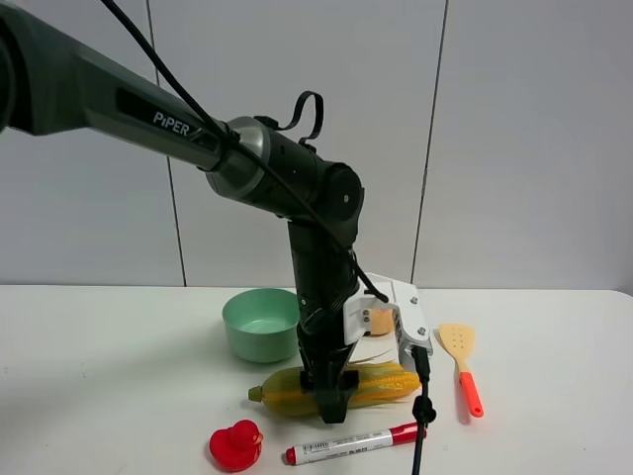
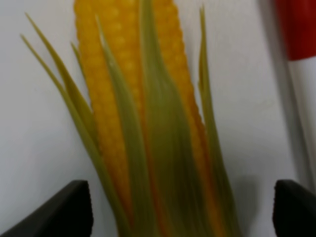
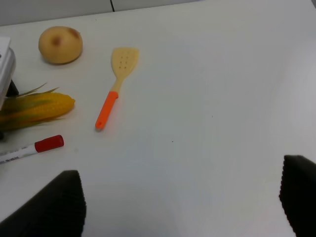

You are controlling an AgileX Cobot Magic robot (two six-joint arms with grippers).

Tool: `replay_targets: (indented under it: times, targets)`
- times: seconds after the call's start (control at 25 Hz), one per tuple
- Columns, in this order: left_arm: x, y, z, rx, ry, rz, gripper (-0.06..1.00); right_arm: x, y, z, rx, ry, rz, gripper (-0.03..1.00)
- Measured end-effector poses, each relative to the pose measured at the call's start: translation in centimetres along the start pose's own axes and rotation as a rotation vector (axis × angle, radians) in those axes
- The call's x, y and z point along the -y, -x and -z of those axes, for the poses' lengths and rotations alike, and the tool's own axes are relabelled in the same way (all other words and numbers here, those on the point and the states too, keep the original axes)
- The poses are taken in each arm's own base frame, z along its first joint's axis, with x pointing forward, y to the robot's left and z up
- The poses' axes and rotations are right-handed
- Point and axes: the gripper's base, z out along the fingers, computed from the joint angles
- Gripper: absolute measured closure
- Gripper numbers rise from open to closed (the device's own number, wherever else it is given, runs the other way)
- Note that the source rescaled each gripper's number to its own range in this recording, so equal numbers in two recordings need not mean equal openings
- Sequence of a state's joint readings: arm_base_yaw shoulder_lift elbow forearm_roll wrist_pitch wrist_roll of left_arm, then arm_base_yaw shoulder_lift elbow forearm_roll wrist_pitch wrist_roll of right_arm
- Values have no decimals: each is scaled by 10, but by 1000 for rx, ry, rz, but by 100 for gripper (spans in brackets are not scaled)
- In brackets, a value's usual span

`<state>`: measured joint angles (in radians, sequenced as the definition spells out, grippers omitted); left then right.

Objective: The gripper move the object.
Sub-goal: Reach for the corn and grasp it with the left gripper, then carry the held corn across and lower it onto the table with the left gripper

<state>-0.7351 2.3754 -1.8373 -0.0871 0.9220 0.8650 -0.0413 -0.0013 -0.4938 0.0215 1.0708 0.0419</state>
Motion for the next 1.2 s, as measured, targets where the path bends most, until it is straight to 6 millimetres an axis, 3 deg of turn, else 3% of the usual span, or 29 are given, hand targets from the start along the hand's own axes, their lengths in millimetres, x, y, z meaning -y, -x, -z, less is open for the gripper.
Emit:
replay_targets:
  times: [0.32,0.4,0.44,0.48,0.52,0.92,1.2]
  targets:
    - [0,-1,-6,-3,-7,3,34,0,0,0,0,0,0,-3]
    - [0,0,-6,2,-1,3,50,0,0,0,0,0,0,-3]
    - [0,0,-6,5,3,3,64,0,0,0,0,0,0,-3]
    - [-1,0,-6,8,6,3,90,0,0,0,0,0,0,-3]
    - [-1,0,-6,9,8,0,94,0,0,0,0,0,0,-3]
    - [-2,4,-3,20,19,-4,94,0,0,0,0,0,0,-3]
    - [-11,18,27,28,9,-10,94,0,0,0,0,0,0,-3]
